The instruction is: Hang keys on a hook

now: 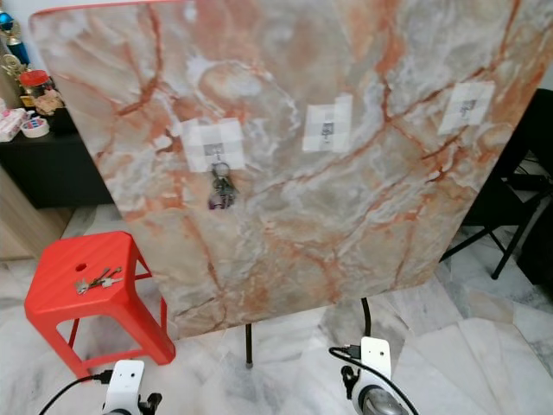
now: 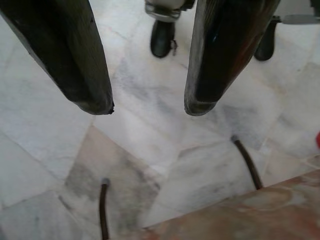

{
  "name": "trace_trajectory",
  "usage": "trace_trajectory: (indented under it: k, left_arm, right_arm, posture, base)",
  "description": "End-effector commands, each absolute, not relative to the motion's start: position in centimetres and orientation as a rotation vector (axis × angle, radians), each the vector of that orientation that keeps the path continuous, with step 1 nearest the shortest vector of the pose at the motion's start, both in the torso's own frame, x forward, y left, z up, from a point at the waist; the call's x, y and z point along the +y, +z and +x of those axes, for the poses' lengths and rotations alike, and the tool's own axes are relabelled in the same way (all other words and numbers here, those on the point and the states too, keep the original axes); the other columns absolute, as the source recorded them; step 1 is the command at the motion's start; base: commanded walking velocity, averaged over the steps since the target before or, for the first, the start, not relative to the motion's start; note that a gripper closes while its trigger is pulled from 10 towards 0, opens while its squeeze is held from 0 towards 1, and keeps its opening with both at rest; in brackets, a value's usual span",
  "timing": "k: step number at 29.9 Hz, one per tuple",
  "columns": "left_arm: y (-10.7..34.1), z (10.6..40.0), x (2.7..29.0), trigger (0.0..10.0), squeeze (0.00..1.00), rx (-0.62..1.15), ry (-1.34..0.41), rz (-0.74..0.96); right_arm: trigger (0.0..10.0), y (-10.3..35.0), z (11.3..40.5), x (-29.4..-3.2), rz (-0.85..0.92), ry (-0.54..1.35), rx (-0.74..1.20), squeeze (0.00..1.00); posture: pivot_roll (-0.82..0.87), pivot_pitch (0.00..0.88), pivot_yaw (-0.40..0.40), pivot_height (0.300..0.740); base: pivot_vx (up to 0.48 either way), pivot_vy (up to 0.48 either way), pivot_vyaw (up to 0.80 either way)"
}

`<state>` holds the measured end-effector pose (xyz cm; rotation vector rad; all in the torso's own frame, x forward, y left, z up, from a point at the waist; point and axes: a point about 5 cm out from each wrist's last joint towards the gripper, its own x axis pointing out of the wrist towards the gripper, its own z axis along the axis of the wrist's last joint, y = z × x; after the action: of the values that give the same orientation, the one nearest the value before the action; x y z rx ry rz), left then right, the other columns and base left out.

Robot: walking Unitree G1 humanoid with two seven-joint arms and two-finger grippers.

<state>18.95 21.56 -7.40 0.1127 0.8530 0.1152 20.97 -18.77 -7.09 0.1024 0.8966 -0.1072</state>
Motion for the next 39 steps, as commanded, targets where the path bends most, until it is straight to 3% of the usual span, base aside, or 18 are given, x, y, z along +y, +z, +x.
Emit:
trace_trajectory:
  k: [1, 11, 39]
  left_arm:
    - [-7.56, 18.63, 21.78, 10.0, 0.00, 0.875, 0.127, 0.111]
    - [-7.61, 18.47, 21.93, 10.0, 0.00, 0.875, 0.143, 0.097]
    - [-7.53, 18.60, 21.99, 10.0, 0.00, 0.871, 0.156, 0.077]
  right_arm:
    - [10.0, -7.23, 20.73, -18.73, 0.111, -0.110, 0.907, 0.00]
    - [10.0, -7.17, 20.81, -18.75, 0.108, -0.104, 0.897, 0.00]
    - [10.0, -7.17, 20.82, -18.74, 0.109, -0.101, 0.898, 0.00]
  posture:
    - [0.09, 0.000, -0.046, 0.740]
    - [0.09, 0.000, -0.047, 0.740]
    - [0.09, 0.000, -0.049, 0.740]
  base:
    - [0.000, 0.296, 0.00]
    - [0.000, 0.296, 0.57]
    - [0.000, 0.310, 0.00]
